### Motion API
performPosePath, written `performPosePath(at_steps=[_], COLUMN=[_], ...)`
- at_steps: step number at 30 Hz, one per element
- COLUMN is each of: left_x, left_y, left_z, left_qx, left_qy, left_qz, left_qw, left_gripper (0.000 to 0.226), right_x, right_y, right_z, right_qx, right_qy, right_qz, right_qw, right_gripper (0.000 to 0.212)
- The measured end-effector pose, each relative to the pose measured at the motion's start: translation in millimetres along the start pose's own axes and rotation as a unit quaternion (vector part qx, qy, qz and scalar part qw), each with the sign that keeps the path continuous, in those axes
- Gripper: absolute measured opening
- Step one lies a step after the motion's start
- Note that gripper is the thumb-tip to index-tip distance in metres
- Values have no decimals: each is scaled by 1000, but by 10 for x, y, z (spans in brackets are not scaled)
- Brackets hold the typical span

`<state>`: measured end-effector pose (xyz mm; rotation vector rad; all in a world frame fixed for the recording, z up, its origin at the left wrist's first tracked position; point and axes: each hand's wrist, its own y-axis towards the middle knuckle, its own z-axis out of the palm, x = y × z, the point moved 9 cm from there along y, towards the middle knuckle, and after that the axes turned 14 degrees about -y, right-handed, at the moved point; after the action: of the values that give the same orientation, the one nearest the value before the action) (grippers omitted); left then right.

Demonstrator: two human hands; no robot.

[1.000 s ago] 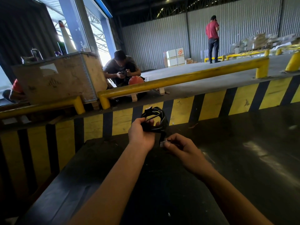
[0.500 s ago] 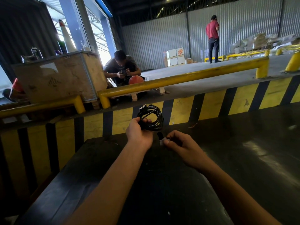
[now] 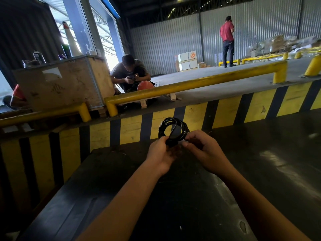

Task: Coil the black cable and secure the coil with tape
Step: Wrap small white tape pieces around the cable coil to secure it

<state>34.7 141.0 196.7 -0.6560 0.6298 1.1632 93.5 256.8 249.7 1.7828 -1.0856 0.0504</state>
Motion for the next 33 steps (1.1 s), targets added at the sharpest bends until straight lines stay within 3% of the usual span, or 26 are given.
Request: performPosePath(at_steps=[7,20,28,33], left_x=[-11,91,-3,-117], left_y=[-30,-111,-133,-172], left_z=[126,211,278,307], left_qx=[44,69,81,74], left_qy=[18,7,140,225], left_qz=[-6,-28,68,154], left_qw=[999,997,984,959], left_gripper=[21,28,26,30], right_x=[-67,-64,50,231], right_y=[-32,-182,-197,-230], right_z=[-109,-206,-173,-218], right_qx=[2,-9,-5,-48], right_qy=[-16,-167,-229,-285], right_qz=[-13,-72,-96,-130], right_qw=[1000,983,969,948], right_gripper=[19,20,25,22])
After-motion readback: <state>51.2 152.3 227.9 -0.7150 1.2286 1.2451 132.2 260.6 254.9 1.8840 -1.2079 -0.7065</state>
